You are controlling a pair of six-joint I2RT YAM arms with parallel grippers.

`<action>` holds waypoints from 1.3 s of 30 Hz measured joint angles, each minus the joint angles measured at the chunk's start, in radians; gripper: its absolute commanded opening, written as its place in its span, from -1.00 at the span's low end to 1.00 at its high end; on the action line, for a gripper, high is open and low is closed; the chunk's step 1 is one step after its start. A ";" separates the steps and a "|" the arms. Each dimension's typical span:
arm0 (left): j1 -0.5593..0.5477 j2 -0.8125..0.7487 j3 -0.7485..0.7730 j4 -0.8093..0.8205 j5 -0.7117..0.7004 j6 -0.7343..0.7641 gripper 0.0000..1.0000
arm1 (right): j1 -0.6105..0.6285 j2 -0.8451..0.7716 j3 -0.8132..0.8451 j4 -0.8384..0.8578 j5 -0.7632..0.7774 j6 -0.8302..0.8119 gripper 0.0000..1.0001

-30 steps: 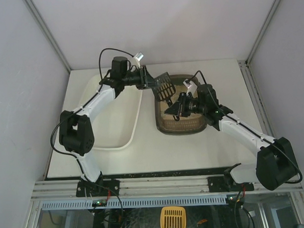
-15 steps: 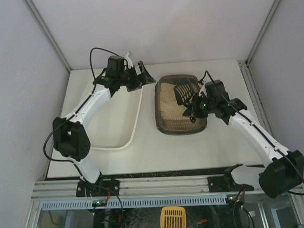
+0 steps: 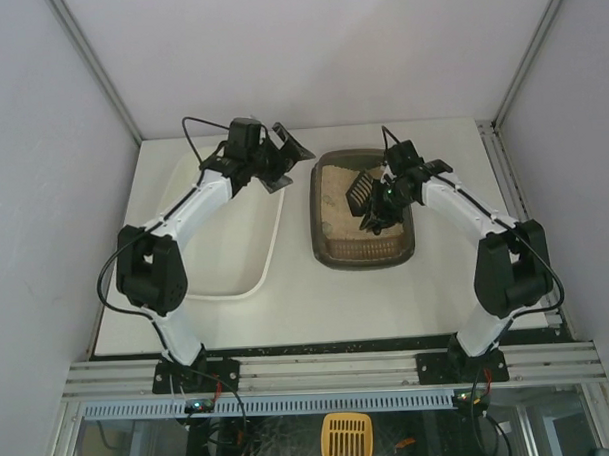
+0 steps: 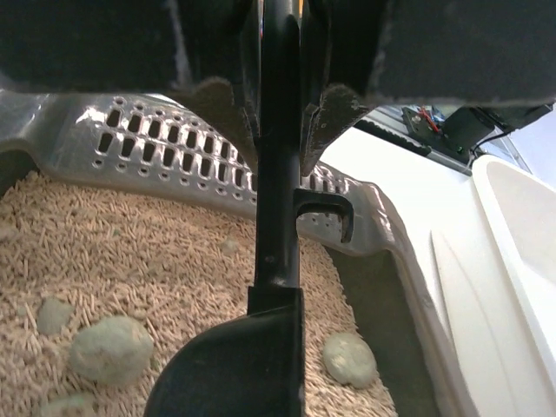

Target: Clean the litter box

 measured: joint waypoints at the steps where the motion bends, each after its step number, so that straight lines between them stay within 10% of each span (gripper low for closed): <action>1: -0.003 0.018 0.019 -0.005 -0.002 -0.008 0.99 | 0.000 0.016 0.024 -0.007 -0.003 -0.005 -1.00; 23: -0.025 0.167 0.089 -0.091 0.023 -0.034 0.99 | 0.063 0.213 0.193 -0.101 0.033 -0.062 -1.00; 39: 0.018 0.134 -0.031 -0.067 0.064 -0.019 0.99 | 0.061 0.297 0.166 0.104 -0.269 0.022 -1.00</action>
